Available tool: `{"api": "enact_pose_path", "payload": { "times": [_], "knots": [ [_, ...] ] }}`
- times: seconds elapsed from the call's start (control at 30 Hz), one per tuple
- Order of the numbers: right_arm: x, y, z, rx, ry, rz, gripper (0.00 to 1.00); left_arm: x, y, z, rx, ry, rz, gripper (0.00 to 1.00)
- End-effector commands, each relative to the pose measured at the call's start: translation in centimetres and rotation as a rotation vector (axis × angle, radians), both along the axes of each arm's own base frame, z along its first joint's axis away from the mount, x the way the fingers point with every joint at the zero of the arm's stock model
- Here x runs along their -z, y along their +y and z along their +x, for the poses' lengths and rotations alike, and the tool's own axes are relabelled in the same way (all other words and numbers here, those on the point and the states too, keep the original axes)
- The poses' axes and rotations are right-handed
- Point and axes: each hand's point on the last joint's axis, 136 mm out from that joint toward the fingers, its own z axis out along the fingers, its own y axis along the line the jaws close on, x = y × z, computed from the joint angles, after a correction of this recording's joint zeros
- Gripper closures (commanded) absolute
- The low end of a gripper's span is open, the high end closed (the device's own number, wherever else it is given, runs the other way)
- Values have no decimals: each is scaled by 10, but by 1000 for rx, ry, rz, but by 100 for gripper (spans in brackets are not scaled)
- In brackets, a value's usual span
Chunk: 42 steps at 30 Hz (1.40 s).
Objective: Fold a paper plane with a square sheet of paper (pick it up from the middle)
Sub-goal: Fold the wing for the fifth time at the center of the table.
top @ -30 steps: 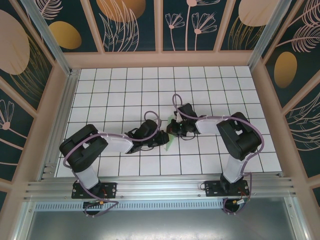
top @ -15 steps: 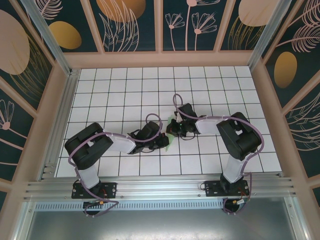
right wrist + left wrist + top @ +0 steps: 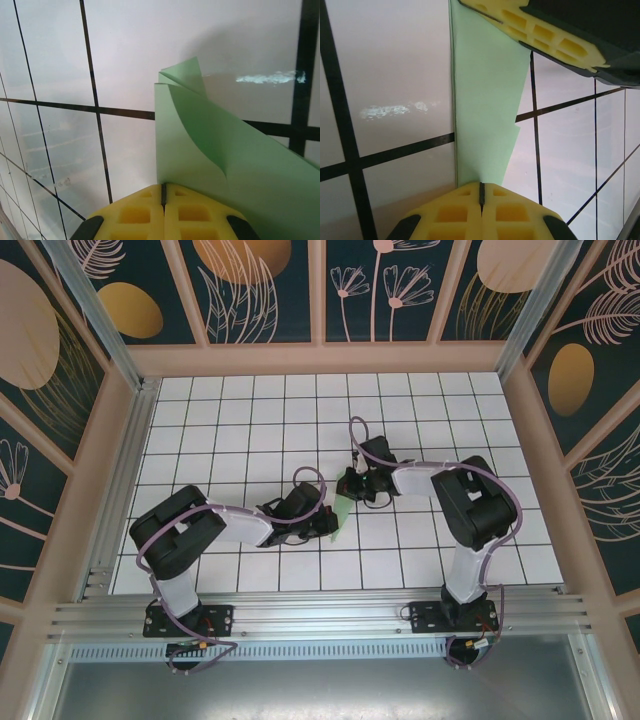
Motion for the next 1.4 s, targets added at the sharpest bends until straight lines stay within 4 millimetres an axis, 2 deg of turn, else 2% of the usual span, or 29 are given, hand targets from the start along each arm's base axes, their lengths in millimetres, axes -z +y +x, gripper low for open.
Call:
{"api": "enact_pose_path", "payload": {
  "times": [0.0,0.13,0.23,0.37,0.47,0.57,0.77,0.83,0.87,0.97,1.23,1.37],
  "knots": [
    [8,-7,20,10,-40,-43,94,48,31,-30,32,121,183,97],
    [6,-7,31,12,-57,-35,94,49,31,-32,45,123,190,97],
    [-2,-7,42,17,-87,-20,94,50,33,-33,48,125,200,97],
    [-32,-2,49,14,-156,31,94,50,33,-32,47,118,202,97],
    [-55,-3,44,16,-190,55,94,49,34,-31,43,108,203,98],
    [-64,-4,28,17,-190,60,94,48,34,-30,38,99,196,98],
    [-49,1,-6,7,-123,29,96,45,33,-27,32,82,183,99],
    [-44,2,-9,4,-110,29,96,46,32,-27,34,82,180,99],
    [-40,11,-17,-24,-98,35,96,46,32,-27,33,82,176,99],
    [-28,21,-21,-55,-61,39,97,46,31,-27,35,83,175,99],
    [-5,26,-8,-68,-29,26,97,46,31,-28,40,85,167,100],
    [-4,27,5,-65,-49,30,97,51,31,-35,69,106,173,100]
  ]
}}
